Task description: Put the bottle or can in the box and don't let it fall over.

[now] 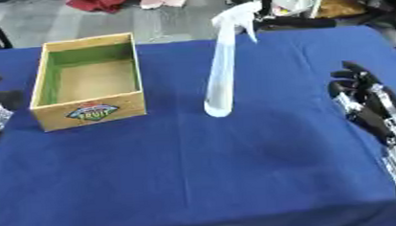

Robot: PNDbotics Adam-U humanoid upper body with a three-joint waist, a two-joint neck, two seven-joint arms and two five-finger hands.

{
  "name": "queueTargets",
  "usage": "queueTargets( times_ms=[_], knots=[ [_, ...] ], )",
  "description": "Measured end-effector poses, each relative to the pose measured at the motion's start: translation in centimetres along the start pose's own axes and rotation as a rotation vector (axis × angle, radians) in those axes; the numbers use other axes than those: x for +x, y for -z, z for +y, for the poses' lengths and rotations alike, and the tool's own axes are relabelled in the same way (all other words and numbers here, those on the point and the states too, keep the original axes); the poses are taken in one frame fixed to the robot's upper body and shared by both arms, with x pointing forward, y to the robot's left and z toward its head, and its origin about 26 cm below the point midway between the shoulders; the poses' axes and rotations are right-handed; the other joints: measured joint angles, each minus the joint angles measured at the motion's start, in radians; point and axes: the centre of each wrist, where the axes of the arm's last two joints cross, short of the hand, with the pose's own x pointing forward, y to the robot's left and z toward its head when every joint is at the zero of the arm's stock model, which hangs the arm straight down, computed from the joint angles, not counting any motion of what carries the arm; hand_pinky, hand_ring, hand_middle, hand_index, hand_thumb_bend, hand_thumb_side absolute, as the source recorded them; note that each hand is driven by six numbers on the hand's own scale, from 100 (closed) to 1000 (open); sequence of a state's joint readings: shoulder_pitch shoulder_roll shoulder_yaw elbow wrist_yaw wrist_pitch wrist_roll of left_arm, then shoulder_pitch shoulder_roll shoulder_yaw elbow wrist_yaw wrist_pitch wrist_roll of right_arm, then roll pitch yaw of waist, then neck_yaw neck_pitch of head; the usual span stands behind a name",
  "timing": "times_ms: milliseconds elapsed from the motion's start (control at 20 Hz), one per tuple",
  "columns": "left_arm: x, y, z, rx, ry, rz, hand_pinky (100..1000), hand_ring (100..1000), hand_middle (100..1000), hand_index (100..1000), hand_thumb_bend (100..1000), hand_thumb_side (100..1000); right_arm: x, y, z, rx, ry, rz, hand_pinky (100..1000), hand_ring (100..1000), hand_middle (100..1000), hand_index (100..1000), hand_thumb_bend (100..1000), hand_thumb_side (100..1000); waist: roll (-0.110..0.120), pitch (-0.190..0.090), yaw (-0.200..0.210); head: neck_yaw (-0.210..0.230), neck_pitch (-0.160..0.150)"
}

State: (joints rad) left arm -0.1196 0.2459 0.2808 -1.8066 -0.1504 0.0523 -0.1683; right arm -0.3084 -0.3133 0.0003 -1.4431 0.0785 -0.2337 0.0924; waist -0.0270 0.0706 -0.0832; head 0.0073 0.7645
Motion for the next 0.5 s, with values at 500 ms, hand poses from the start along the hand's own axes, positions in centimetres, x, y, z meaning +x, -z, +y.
queueTargets(
  times_ms=[500],
  knots=[
    [0.0, 0.0, -0.1, -0.008, -0.001, 0.0, 845, 772, 850, 950, 665, 637, 1.6, 5.2, 1.5, 0.181, -0.05, -0.061, 837, 820, 810, 969, 325, 565, 0.0, -0.001, 0.017, -0.019, 0.0]
  ],
)
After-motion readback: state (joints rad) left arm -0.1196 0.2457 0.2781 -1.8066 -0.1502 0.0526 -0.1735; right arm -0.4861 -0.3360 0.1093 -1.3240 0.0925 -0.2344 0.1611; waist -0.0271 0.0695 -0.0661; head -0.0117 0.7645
